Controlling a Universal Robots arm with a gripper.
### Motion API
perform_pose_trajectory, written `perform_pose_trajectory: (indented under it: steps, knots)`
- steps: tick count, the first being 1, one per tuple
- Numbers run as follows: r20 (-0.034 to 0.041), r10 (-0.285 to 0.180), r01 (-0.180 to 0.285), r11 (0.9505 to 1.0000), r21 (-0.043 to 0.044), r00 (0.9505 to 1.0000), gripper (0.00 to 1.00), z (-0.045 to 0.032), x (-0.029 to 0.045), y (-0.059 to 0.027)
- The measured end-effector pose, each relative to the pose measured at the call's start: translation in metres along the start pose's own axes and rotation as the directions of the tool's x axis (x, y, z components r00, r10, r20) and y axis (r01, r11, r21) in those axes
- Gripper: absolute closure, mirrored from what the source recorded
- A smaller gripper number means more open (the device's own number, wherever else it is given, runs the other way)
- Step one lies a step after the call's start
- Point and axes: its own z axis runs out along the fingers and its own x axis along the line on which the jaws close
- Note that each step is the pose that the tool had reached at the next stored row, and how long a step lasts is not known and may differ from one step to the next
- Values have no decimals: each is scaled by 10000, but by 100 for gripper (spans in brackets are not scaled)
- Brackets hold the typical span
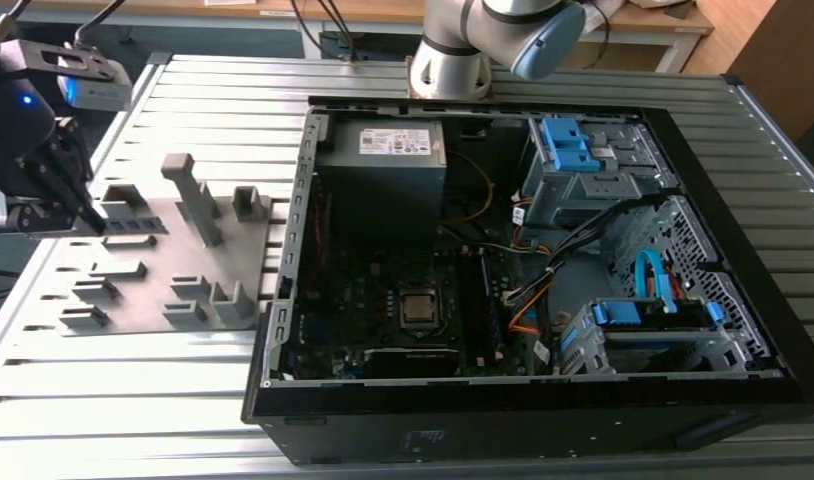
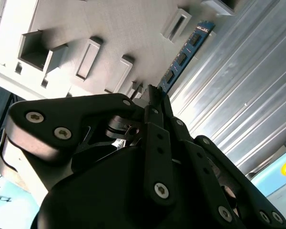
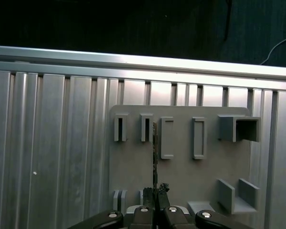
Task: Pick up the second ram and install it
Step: 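Pick up the second ram and move it above second insertion slot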
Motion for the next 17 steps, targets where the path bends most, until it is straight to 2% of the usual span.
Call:
perform_pose_trajectory:
  steps: [17]
  knots:
    - [-1, 0, 0, 10000, -1, 10000, 86, -160, -7, -2]
